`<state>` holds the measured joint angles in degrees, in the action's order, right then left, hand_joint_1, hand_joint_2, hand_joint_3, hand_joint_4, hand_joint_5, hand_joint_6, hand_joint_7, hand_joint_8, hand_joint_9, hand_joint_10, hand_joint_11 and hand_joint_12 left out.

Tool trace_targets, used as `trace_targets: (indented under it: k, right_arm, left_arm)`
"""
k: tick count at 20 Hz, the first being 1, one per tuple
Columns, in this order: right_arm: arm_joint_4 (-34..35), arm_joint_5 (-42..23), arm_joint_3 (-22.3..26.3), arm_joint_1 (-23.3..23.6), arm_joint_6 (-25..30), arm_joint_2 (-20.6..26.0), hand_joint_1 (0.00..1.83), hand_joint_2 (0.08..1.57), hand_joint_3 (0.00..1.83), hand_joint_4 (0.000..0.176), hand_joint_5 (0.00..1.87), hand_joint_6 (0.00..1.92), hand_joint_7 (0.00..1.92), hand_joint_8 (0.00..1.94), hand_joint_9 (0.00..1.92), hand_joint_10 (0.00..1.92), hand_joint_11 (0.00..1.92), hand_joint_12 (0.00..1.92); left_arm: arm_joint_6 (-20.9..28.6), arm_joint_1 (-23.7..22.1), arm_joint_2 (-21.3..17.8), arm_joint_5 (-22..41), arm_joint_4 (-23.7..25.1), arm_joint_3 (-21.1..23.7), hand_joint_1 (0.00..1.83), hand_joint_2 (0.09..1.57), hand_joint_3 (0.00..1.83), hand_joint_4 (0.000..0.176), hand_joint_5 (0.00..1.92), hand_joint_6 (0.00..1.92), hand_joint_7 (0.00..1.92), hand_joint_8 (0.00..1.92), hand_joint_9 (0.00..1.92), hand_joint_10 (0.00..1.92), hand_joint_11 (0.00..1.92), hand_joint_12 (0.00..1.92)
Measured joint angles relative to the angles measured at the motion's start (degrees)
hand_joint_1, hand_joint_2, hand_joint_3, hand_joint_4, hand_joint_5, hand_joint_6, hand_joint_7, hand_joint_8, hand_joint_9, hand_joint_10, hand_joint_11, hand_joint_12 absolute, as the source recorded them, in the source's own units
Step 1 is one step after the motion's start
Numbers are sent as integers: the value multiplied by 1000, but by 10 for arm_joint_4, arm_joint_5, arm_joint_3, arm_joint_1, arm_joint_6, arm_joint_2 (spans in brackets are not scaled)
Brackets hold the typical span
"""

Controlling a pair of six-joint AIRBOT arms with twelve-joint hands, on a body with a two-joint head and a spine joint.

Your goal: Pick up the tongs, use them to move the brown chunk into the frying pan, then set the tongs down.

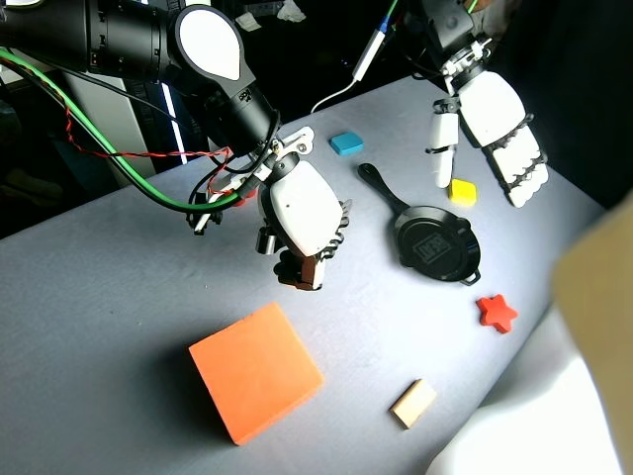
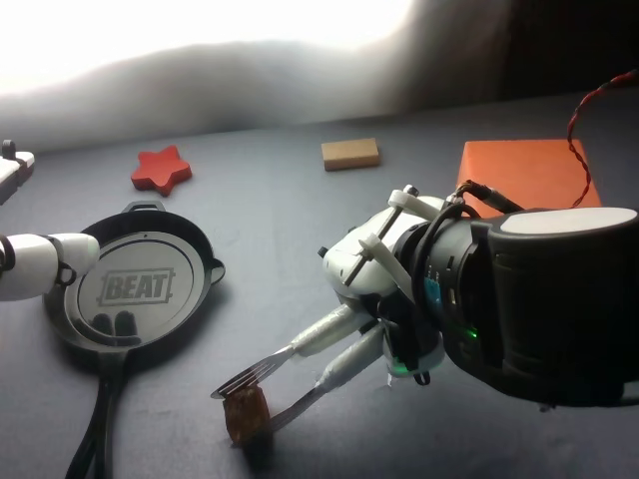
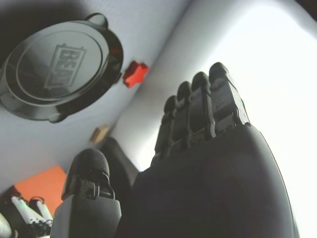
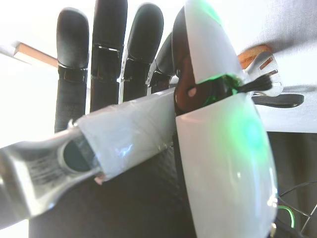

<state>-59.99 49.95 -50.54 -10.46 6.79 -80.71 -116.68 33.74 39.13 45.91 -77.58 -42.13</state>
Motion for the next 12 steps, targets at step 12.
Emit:
trace_targets:
  k: [12]
  right_arm:
    - [0, 0, -2, -10, -3, 1, 1223, 1124, 0, 0, 896, 1148, 1061, 864, 1105, 552, 676, 1385]
  left_arm:
    - [0, 0, 0, 0, 0, 0, 0, 1222, 0, 0, 16, 1, 55, 0, 34, 1, 0, 32]
